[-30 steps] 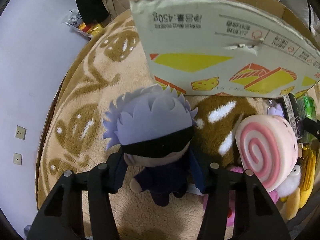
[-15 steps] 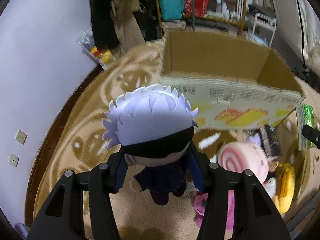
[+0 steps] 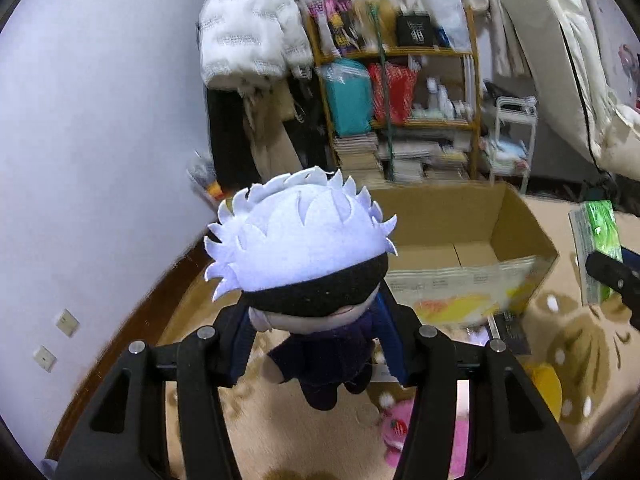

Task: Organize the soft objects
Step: 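Grasp the white-haired plush doll with the left tool while the right tool grasps the green tissue pack, then carry the doll into the box with the left tool while the right tool drops the green pack in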

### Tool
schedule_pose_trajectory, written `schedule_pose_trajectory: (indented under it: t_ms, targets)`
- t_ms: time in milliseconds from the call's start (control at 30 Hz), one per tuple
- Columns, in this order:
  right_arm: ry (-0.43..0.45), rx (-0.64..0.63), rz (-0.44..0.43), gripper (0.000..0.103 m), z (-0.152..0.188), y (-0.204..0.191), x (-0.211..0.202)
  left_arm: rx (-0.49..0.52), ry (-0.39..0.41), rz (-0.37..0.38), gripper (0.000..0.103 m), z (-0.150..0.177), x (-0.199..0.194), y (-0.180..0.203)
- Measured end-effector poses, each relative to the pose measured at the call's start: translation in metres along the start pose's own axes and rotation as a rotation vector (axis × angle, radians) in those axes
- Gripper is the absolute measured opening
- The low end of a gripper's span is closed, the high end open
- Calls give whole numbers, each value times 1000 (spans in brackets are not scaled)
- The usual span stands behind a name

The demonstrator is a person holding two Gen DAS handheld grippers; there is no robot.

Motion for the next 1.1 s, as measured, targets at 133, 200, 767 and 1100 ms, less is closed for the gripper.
schedule_pose_trajectory:
  t_ms: [133, 200, 767, 1100]
  targets:
    - [56, -9, -2, 55, -20, -11, 6, -32, 58, 10, 53, -30, -5, -7]
    - [71, -22, -2, 55, -27, -13, 12, -37, 72, 15, 53, -39, -2, -8]
    - [97, -105, -3, 55, -51, -11, 71, 12, 66, 53, 54, -47, 73, 36]
    - [7, -81, -30, 56, -18, -4, 101, 25, -37, 88, 55, -15, 110, 55]
Point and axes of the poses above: each gripper's, at about its wrist camera, not at the fingertips, and x roughly the way its jaws point, y to its right, z to its underside, the point moved 9 cm from there along x, roughly the way its jaws point, and after that the axes turned 11 degrees about y, right-handed, at the moved point
